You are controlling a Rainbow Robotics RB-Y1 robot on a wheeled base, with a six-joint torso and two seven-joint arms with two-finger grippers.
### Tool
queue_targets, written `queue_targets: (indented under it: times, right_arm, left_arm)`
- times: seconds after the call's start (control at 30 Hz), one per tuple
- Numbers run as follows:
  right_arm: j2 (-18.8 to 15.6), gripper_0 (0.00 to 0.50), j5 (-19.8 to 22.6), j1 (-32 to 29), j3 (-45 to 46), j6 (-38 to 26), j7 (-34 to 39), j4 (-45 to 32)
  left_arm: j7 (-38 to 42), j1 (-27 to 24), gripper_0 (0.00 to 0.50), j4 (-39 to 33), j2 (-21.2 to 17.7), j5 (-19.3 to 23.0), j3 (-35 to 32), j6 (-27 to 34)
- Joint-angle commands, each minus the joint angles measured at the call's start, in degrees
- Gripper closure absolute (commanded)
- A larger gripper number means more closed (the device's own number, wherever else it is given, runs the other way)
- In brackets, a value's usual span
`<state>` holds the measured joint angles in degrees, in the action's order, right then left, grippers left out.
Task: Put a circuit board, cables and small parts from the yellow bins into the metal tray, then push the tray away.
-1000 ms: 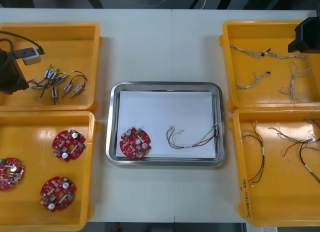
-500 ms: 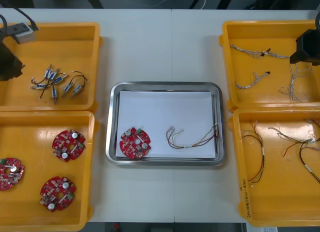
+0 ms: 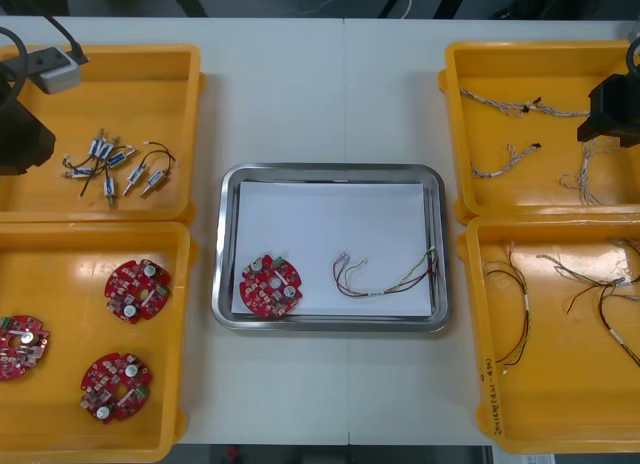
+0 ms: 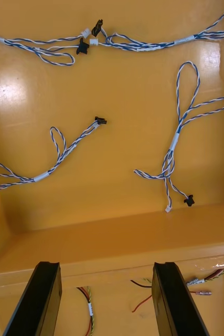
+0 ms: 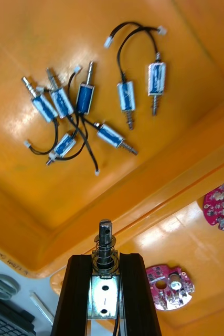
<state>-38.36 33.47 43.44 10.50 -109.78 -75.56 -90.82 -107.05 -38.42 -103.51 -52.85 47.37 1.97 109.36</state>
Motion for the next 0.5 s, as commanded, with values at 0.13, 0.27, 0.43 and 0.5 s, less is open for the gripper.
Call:
queue_targets:
  times: [0.13, 0.27, 0.43, 0.5]
  right_arm:
    - [-0.1, 0.000, 0.7, 2.8, -2.5, 2.0, 4.5, 1.3]
    - [0.7, 0.000, 0.1, 4.7, -2.5, 2.0, 4.8, 3.5]
    - [0.9, 0.000, -0.3, 5.7, -2.6, 2.5, 4.0, 5.0]
    - [0.9, 0.000, -0.3, 5.9, -3.0, 3.2, 3.9, 5.7]
  left_arm:
    - [17.0, 0.2, 0.500, -6.4, 4.6, -0.4, -1.9, 0.6]
    - [21.1, 0.1, 0.500, -8.7, 6.4, -0.7, -0.2, 0.6]
    - [26.4, -1.6, 0.500, -9.9, 8.4, -1.1, 3.6, 0.6]
    - [28.8, -2.7, 0.500, -10.0, 9.8, -1.5, 5.2, 0.6]
